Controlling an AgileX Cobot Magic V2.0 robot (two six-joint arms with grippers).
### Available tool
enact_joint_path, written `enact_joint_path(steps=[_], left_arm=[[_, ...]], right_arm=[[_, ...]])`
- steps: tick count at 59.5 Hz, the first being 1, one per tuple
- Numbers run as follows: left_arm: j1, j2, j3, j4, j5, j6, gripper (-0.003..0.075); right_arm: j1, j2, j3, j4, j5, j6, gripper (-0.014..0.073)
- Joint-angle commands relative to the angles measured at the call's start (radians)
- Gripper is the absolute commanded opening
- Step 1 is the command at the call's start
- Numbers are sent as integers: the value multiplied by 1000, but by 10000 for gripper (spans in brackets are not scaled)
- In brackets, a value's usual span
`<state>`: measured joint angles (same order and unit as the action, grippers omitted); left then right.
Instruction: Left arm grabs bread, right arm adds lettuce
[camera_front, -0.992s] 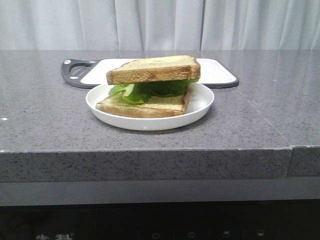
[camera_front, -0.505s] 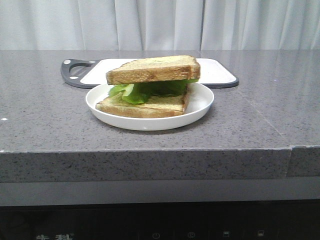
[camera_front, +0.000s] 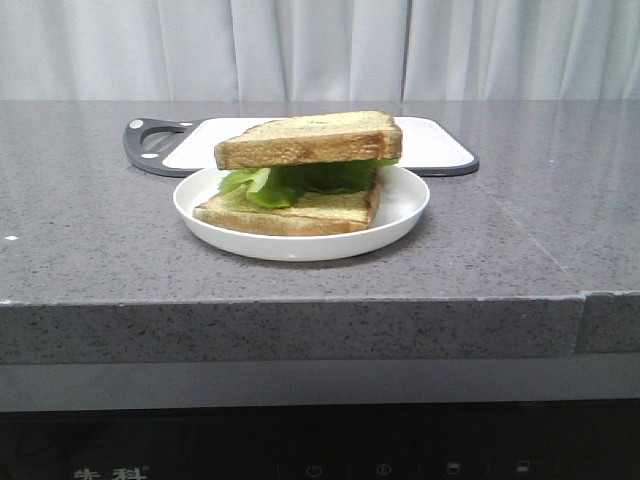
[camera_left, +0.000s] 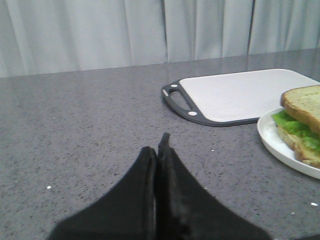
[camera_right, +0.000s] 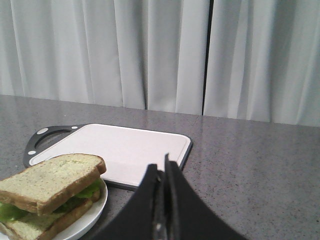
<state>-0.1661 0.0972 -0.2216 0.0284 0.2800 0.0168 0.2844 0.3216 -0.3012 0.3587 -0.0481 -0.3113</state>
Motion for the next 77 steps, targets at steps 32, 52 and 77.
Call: enact_joint_path(steps=[32,52,77], left_arm=[[165,-122,230,-34,-174,-11,-20],[166,-120,230,-34,-174,-11,-20],[166,-120,230,-34,-174,-11,-20]], right_arm=[[-5,5,-29,-13,-81,-10,-70],[-5,5,-29,-13,-81,-10,-70],[-5,5,-29,-13,-82,-10,-70]])
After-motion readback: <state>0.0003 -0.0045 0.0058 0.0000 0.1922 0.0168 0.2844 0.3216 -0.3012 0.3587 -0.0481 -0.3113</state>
